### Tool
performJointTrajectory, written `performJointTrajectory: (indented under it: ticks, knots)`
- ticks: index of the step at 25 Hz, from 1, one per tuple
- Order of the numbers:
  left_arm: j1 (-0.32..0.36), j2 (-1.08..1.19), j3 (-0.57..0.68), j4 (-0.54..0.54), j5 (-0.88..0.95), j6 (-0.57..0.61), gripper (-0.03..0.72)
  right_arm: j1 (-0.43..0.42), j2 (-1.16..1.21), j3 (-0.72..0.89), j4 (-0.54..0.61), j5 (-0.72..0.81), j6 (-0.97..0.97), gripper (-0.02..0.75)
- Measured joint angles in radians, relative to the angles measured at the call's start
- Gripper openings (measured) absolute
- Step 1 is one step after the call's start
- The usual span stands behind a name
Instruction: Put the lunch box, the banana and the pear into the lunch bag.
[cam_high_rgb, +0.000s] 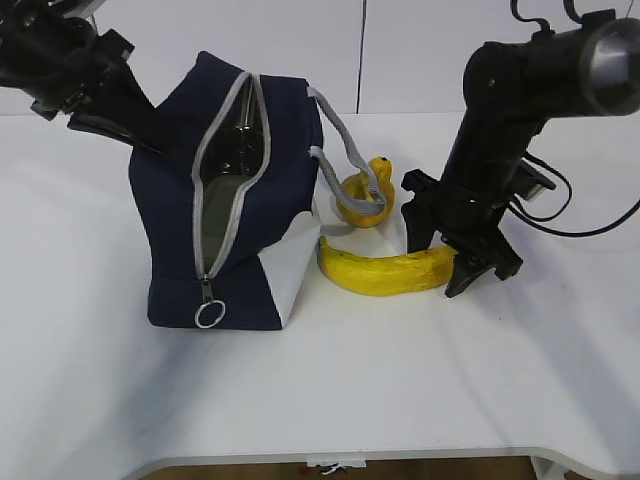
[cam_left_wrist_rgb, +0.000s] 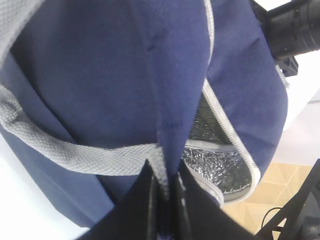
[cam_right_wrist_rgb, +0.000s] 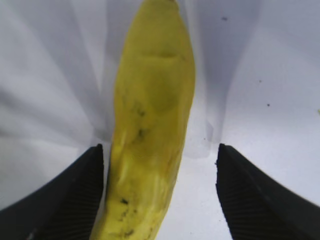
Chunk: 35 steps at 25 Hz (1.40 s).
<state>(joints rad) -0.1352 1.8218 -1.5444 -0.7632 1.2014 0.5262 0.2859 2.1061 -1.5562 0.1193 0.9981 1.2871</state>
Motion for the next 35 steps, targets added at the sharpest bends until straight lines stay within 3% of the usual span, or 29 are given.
performJointTrajectory:
  ticks: [14,17,23,29,35]
  knots:
    - [0.000,0.000,0.000,0.000,0.003,0.000,0.008,0.000,0.006,0.000,-0.011,-0.002,0.000,0.546]
    - [0.000,0.000,0.000,0.000,0.004,0.000,0.008,0.000,0.013,0.000,-0.012,-0.003,0.000,0.491]
    - [0.000,0.000,0.000,0.000,0.004,0.000,0.008,0.000,0.014,0.000,-0.017,-0.005,0.000,0.298]
    - [0.000,0.000,0.000,0.000,0.004,0.000,0.008,0.000,0.018,-0.022,-0.021,0.031,-0.007,0.286]
    - [0.000,0.000,0.000,0.000,0.004,0.000,0.008,0.000,0.019,-0.126,-0.112,0.194,-0.207,0.286]
